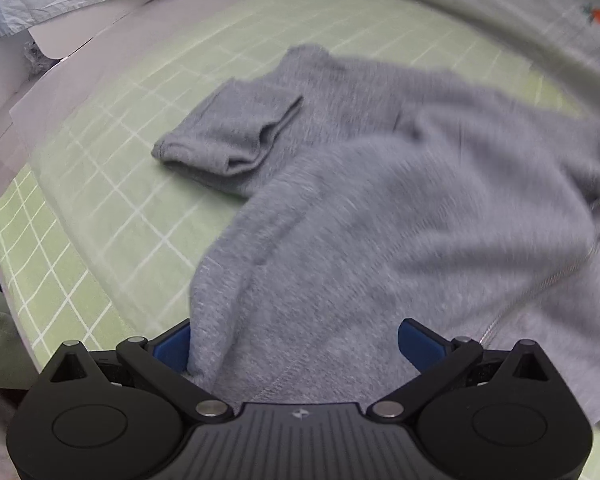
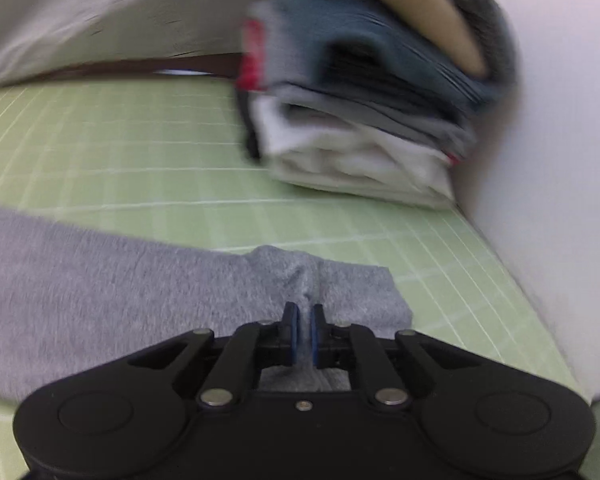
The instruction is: Fold clothes
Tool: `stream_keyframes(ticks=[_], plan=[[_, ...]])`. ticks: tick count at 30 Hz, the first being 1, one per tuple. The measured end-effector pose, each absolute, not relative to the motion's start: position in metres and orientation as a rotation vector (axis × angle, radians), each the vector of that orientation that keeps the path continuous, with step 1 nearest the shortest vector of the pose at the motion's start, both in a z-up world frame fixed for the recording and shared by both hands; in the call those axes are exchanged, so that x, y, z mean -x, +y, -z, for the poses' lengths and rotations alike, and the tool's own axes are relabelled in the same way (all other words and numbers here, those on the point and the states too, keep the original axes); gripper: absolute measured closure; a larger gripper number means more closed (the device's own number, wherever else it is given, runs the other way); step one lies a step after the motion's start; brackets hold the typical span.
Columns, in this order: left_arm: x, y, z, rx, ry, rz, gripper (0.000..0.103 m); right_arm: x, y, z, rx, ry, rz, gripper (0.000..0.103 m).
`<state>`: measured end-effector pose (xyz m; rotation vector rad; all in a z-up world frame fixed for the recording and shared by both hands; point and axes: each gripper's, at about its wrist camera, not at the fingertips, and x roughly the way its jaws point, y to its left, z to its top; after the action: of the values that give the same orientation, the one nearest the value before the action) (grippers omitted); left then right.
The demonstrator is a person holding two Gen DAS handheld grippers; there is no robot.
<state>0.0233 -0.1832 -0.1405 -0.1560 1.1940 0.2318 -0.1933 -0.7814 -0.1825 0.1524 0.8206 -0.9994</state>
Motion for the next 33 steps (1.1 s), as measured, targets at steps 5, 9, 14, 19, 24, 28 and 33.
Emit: stream_keyframes(ticks=[5,9,14,19,24,28,33], plan=[[-0.032,-0.159,0.142,0.174,1.099,-0.197,0.000,0.206,-0.803,0.179,-0.254,0.819,1.031,0.089],[-0.029,-0.137,0.143,0.175,1.074,-0.215,0.000,0.204,-0.790,0.176,-0.270,0.835,1.015,0.055],[-0.016,-0.106,0.147,0.182,1.047,-0.214,0.000,0.202,-0.733,0.167,-0.336,0.780,0.936,0.011],[-0.030,-0.076,0.154,0.149,1.049,-0.136,0.000,0.183,-0.647,0.162,-0.346,0.801,0.806,0.002],[-0.052,-0.063,0.150,0.033,0.992,-0.033,0.007,0.160,-0.565,0.163,-0.367,0.836,0.723,0.002],[-0.076,-0.058,0.151,-0.066,0.969,0.099,0.018,0.140,-0.514,0.162,-0.384,0.857,0.691,0.002],[-0.102,-0.067,0.163,-0.193,0.962,0.332,0.020,0.122,-0.466,0.165,-0.409,0.873,0.701,0.001]])
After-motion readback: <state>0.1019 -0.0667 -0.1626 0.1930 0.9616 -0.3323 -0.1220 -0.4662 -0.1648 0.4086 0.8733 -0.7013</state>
